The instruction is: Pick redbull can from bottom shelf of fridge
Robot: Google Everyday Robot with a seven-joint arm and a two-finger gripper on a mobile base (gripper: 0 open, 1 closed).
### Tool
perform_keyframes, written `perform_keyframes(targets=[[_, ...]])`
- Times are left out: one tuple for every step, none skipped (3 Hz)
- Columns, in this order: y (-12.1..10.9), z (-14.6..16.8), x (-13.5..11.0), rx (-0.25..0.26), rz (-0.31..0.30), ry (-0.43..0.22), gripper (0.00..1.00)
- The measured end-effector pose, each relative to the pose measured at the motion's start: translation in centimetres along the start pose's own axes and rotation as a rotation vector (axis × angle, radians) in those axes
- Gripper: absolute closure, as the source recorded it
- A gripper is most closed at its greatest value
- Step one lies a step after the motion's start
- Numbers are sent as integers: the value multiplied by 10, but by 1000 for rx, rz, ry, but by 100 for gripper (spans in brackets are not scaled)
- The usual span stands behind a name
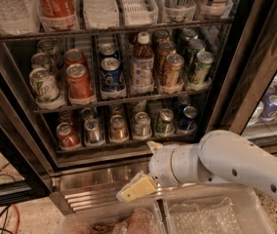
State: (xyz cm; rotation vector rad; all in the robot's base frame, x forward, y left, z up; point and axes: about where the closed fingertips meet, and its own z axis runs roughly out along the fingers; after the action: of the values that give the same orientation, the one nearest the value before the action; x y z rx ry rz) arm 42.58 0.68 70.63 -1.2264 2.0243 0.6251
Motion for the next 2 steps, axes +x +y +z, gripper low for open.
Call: perform_keyframes(targets=[[-4, 32, -3, 25, 24, -71, 0], [-15, 65, -12, 67, 33, -178, 0]])
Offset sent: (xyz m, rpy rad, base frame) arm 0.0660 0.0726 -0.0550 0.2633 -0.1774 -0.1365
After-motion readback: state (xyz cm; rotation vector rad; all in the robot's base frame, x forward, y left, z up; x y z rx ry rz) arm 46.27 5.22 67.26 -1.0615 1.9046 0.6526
